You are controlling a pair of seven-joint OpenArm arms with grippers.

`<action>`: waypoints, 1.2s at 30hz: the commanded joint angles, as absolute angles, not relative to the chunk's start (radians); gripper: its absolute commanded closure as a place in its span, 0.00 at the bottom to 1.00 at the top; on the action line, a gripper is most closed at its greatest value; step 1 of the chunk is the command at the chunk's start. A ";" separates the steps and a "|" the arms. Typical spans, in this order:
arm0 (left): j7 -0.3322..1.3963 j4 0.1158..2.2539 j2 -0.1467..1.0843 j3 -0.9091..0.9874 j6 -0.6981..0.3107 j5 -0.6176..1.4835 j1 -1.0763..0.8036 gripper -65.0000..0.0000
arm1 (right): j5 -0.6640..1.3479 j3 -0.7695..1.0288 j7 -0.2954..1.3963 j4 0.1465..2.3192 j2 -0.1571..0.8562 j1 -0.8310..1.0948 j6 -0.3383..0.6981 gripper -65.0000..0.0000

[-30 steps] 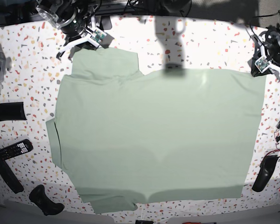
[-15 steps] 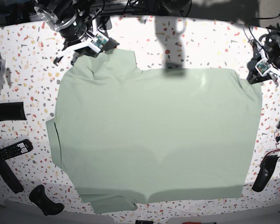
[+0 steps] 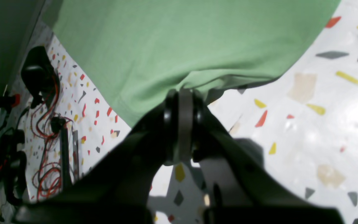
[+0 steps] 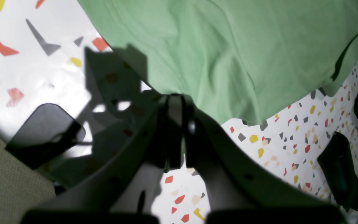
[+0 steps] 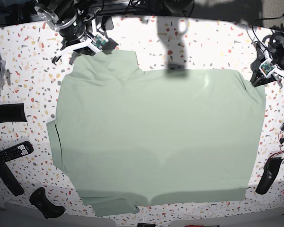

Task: Fold the T-shirt properly
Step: 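Grasp the shirt's collar-side corners with both grippers, then pull the held collar edge toward the hem with both grippers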

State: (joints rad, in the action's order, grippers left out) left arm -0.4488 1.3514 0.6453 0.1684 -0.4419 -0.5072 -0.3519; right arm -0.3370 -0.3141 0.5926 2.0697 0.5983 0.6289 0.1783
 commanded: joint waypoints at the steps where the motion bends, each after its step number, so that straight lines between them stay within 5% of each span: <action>1: -0.473 1.363 0.665 0.176 -0.427 -0.471 -0.347 1.00 | -0.337 -0.310 0.574 2.090 0.609 0.629 0.153 1.00; 26: -0.304 1.335 0.565 0.176 -0.428 -0.331 -0.202 1.00 | 0.056 -0.310 0.556 1.983 0.599 0.210 0.107 1.00; 36: -0.307 1.199 0.548 0.176 -0.427 -0.301 -0.071 1.00 | 0.056 -0.310 0.485 1.814 0.462 0.103 0.108 1.00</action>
